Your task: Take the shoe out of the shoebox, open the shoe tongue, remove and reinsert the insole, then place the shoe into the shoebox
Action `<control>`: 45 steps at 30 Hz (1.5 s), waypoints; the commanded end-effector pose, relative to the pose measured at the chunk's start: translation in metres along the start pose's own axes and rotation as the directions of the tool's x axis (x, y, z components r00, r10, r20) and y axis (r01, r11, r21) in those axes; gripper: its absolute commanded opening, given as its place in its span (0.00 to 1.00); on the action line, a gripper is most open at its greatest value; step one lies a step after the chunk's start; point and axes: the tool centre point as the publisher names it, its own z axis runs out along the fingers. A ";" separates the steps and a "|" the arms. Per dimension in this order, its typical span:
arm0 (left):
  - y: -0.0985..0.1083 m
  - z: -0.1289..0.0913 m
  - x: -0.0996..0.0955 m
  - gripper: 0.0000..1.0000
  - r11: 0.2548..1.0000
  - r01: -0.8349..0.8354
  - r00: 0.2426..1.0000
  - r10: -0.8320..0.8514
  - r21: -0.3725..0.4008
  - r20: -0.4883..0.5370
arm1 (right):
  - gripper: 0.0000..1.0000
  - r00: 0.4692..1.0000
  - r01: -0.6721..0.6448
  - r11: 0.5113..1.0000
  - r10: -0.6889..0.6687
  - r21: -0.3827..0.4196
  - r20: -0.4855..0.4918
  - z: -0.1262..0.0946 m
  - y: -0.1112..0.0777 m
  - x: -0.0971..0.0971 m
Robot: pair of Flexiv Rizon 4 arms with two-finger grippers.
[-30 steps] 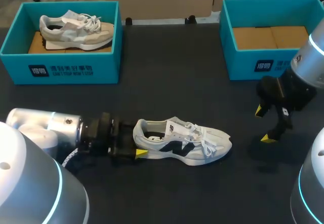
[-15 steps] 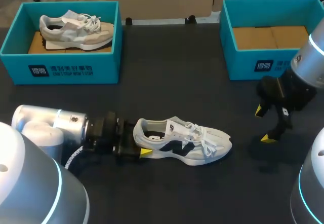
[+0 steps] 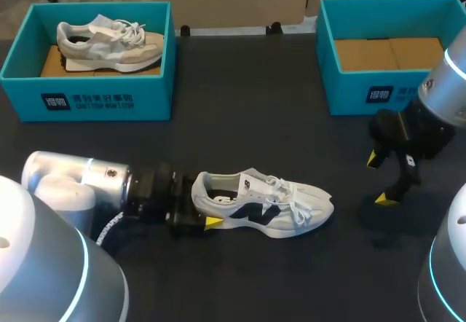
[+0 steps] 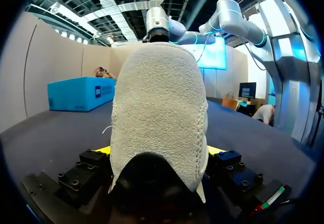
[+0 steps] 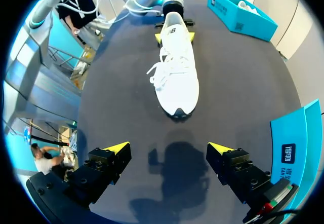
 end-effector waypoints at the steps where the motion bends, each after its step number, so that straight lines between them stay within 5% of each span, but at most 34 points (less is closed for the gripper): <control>1: 0.001 0.006 -0.002 1.00 1.000 0.000 1.000 0.000 0.002 0.000 | 1.00 1.000 0.000 1.000 0.000 0.001 0.002 0.000 0.000 0.001; 11: 0.001 0.013 -0.001 1.00 1.000 -0.002 1.000 0.002 0.008 -0.014 | 1.00 1.000 0.000 1.000 0.000 0.001 0.002 0.000 0.000 0.001; 12: 0.001 0.014 -0.001 0.89 1.000 -0.002 1.000 0.002 0.008 -0.015 | 1.00 1.000 0.000 1.000 0.000 0.001 0.002 0.000 0.000 0.001; 13: 0.002 0.014 -0.001 0.00 1.000 -0.005 1.000 0.005 0.006 -0.018 | 1.00 1.000 0.000 1.000 0.000 0.001 0.002 0.000 0.000 0.001; 40: 0.007 0.011 -0.001 0.00 1.000 0.006 1.000 -0.006 0.003 -0.019 | 1.00 1.000 0.000 1.000 0.000 0.001 0.002 0.000 0.000 0.001; 45: 0.007 0.011 -0.001 0.00 1.000 0.006 1.000 -0.006 0.003 -0.019 | 1.00 0.991 -0.133 0.989 0.131 0.067 0.037 -0.009 0.022 0.001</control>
